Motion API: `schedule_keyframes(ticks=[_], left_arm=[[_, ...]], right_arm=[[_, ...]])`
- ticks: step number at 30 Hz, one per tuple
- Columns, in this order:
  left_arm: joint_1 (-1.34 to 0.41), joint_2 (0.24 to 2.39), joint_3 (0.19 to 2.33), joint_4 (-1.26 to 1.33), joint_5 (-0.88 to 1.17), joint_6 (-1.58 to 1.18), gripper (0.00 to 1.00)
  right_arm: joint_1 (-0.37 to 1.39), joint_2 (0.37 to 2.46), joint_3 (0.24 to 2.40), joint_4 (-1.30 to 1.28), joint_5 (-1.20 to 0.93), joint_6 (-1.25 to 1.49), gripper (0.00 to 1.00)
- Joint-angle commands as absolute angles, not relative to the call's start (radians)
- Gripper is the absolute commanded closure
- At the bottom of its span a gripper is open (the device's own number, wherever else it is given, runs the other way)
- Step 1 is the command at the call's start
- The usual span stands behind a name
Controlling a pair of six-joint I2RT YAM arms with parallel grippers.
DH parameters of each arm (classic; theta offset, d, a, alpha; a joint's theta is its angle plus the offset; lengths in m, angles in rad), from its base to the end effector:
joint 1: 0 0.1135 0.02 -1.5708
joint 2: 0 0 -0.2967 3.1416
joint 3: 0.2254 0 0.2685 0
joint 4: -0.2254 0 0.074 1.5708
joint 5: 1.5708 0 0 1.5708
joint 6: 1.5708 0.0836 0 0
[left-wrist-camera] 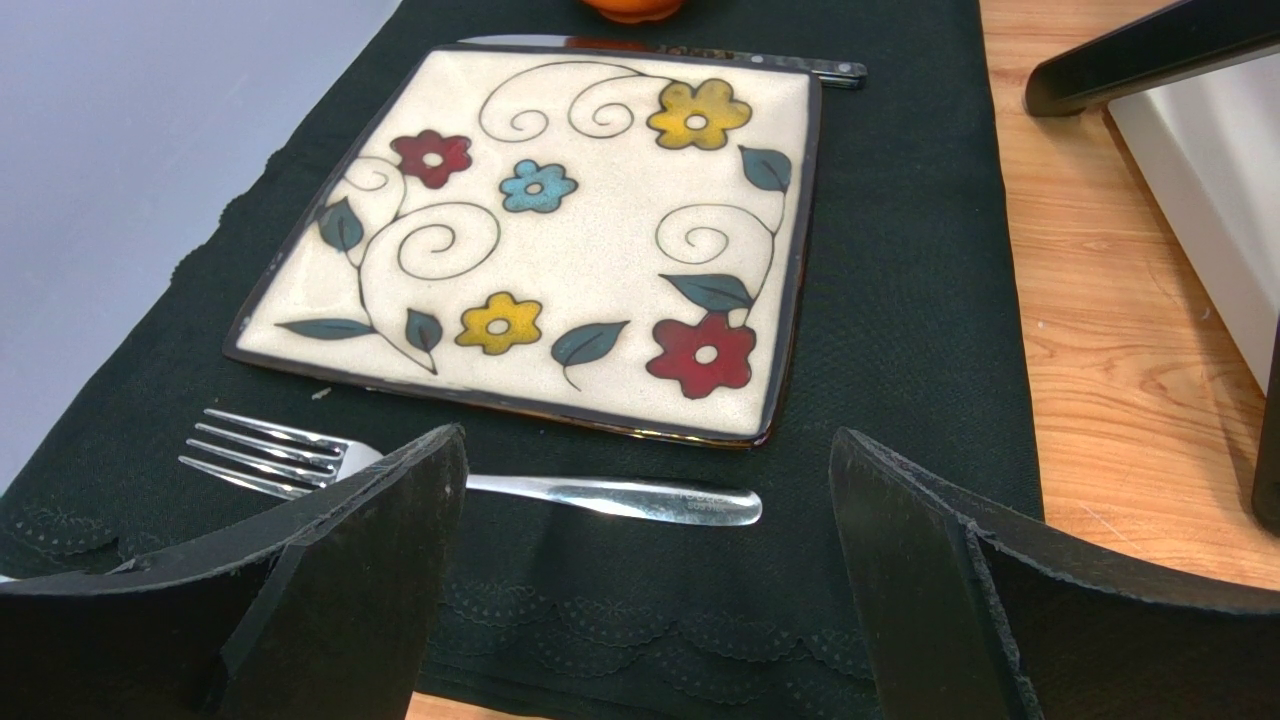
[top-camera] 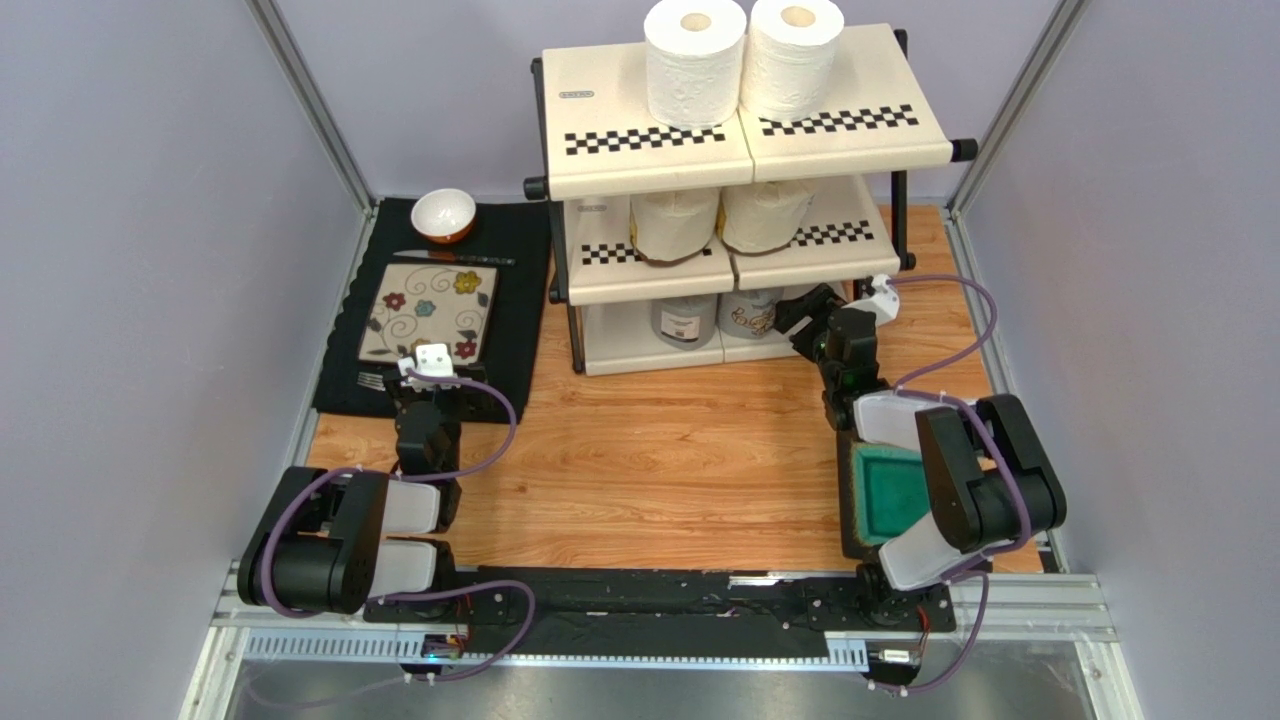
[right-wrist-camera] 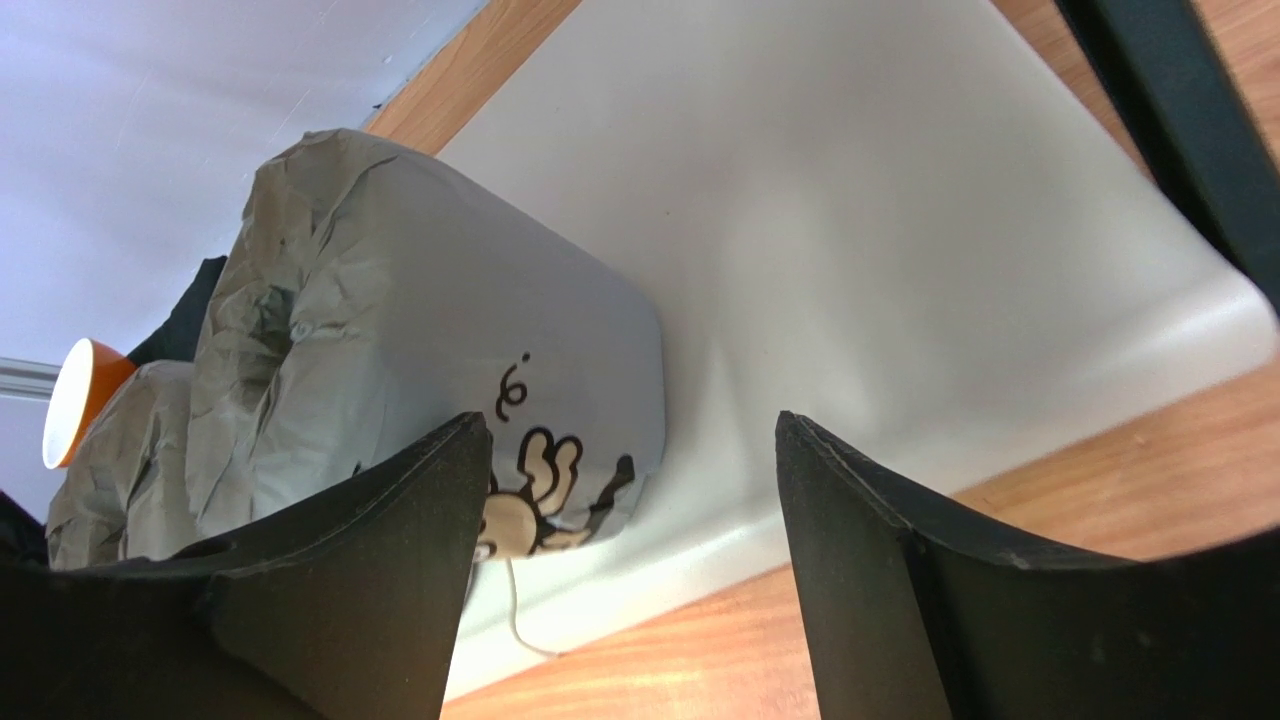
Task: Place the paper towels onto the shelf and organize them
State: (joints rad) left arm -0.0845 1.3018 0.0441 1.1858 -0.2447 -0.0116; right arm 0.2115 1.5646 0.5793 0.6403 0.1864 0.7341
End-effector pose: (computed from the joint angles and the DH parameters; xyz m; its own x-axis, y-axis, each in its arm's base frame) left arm 0.2344 0.0005 0.1579 -0.0697 -0.0054 -0.9976 -0.1597 0.9871 0.0058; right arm 0.3550 0.0604 0.1724 -0.2694 0.6155 -0.7407 0.1950 0.7881 0.5839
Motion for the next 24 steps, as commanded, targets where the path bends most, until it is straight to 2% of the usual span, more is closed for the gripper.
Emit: schedule_keyframes(ticks=[1,11,17,24], left_arm=[[-0.078,1.302,-0.19,1.215,-0.239,-0.005,0.01],[-0.078,1.304,-0.19,1.216,-0.239,-0.005,0.01],[-0.078,1.304,-0.192,1.216,-0.241,-0.005,0.01],[-0.078,1.302,-0.192,1.216,-0.241,-0.005,0.01]], right_arm=[[0.209,1.401,0.545,0.622,0.23,0.698,0.27],[0.212,0.901,0.44,0.2,0.108,0.681,0.26],[0.215,0.61,0.445,-0.148,0.039,0.626,0.26],[0.215,0.413,0.477,-0.421,-0.1,0.552,0.26]])
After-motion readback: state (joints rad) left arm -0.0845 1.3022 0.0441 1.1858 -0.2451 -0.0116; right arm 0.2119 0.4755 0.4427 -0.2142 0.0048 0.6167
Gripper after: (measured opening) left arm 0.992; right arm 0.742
